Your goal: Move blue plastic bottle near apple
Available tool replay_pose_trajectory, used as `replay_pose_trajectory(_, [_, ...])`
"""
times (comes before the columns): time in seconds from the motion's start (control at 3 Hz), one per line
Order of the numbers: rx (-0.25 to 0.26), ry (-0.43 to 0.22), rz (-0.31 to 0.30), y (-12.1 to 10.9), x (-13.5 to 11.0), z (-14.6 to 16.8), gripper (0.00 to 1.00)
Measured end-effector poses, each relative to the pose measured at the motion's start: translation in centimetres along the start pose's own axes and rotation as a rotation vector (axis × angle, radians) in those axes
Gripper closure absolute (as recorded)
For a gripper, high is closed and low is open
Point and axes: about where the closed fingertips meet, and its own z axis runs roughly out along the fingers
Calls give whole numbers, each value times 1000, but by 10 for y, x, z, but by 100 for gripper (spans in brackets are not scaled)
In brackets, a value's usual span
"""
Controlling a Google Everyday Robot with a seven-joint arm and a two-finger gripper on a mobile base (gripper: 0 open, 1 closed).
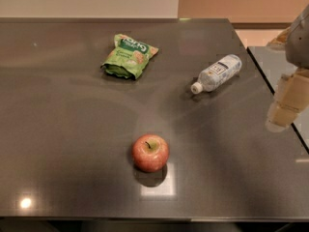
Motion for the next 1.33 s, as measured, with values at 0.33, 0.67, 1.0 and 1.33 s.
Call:
replay_pose_trajectory(0.33, [4,-3,-6,0,-1,-1,0])
replay_pose_trajectory(0.67, [17,-21,-78,-12,-19,-3,0])
replay_pose_trajectory(1.0, [-5,-43,-176,-36,-47,3,0])
replay_pose_trajectory(1.33, [-39,-69,-276,-64,-73,16,0])
